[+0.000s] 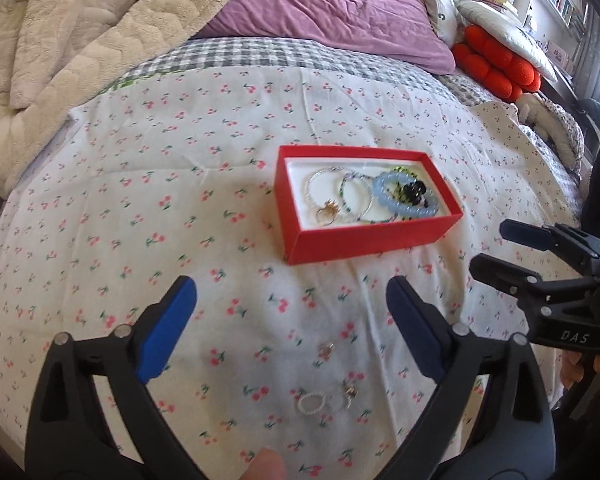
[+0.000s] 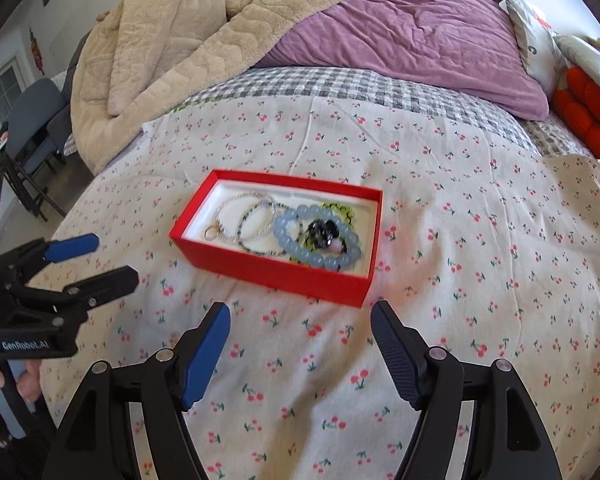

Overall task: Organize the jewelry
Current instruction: 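Move both open tools back over the pearl ring and gold hoop, then close the left tool on the white pearl ring, then grasp the gold hoop earring with the right tool while the left tool holds the pearl ring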

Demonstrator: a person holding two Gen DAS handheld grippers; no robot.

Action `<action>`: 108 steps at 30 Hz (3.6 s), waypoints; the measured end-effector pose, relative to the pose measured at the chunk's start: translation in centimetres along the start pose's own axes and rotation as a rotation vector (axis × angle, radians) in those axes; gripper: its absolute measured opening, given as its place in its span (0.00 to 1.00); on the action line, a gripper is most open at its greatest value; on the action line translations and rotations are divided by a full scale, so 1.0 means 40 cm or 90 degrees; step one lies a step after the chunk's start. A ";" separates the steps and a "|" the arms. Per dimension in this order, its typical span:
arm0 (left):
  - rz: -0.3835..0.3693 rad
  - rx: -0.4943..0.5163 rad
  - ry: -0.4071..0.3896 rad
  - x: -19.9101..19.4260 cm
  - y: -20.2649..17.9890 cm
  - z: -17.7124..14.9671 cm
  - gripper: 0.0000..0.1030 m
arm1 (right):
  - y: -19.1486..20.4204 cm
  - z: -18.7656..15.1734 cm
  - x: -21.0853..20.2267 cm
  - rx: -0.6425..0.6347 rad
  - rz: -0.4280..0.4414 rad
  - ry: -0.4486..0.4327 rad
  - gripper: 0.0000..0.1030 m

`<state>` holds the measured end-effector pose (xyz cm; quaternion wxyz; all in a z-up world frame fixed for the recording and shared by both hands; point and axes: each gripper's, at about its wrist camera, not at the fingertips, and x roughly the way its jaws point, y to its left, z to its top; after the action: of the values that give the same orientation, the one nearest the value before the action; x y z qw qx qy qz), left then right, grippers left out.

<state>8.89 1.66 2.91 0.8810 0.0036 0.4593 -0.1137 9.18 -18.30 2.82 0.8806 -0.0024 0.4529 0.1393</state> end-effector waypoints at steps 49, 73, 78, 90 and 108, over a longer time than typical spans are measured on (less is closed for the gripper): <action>-0.091 0.239 0.092 0.087 -0.059 -0.233 0.11 | 0.126 -0.206 0.068 -0.083 0.006 0.108 0.82; -0.060 0.134 0.123 0.036 0.052 -0.250 0.03 | 0.286 -0.211 0.115 -0.148 0.132 0.131 0.43; -0.059 0.121 0.126 0.039 0.063 -0.246 0.03 | 0.287 -0.194 0.145 -0.119 0.169 0.147 0.36; -0.063 0.111 0.129 0.040 0.074 -0.241 0.03 | 0.308 -0.163 0.184 -0.144 0.184 0.113 0.36; -0.053 0.097 0.124 0.036 0.081 -0.242 0.03 | 0.353 -0.198 0.186 -0.219 0.129 0.079 0.20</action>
<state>2.51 5.60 -4.19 0.8240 0.0623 0.5323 -0.1836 3.49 -3.95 -6.06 0.8192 -0.1160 0.4734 0.3023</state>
